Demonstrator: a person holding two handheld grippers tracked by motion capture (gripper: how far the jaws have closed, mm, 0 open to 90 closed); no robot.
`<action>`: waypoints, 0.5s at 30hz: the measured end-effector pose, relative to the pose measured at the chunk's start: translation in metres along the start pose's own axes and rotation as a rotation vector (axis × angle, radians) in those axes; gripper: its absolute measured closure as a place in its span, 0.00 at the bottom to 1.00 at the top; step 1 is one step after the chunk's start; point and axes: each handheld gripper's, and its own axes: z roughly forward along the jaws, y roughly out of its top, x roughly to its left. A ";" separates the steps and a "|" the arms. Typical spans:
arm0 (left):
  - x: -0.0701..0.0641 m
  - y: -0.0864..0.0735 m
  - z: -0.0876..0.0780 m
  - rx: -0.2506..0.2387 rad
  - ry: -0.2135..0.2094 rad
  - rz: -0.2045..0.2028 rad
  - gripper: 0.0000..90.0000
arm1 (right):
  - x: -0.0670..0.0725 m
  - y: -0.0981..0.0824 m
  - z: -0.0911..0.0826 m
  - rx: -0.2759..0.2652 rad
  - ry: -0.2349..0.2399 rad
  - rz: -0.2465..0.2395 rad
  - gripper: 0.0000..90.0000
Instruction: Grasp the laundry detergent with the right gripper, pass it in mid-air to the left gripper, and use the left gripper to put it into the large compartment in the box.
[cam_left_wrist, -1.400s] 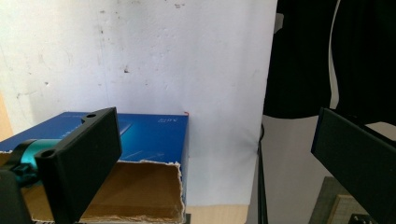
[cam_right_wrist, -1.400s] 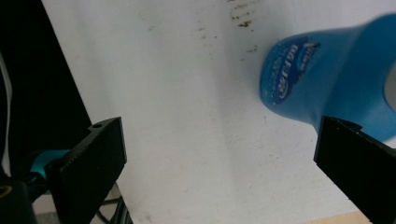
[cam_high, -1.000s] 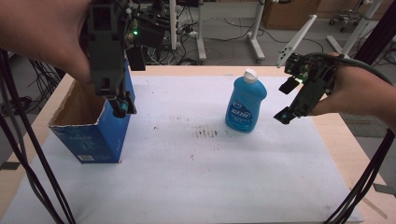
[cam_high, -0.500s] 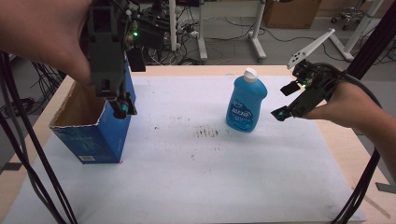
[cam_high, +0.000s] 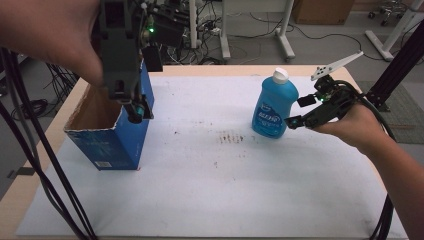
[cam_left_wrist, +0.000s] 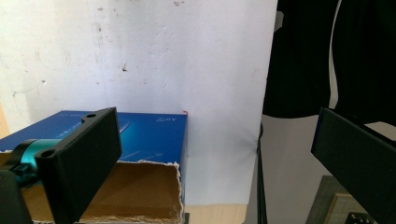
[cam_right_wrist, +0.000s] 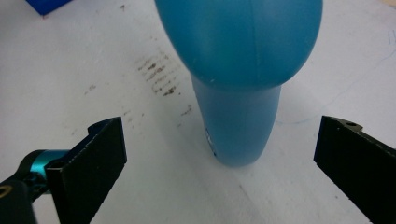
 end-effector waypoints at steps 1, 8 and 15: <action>0.000 0.000 0.000 -0.003 0.000 -0.002 0.02 | 0.000 -0.001 0.002 -0.011 -0.002 0.006 0.01; -0.003 -0.003 0.000 0.006 -0.001 0.000 0.02 | -0.004 -0.005 0.015 -0.032 -0.012 0.011 0.02; -0.003 -0.006 0.001 0.013 -0.002 -0.009 0.02 | -0.006 -0.004 0.025 -0.068 0.002 0.016 0.02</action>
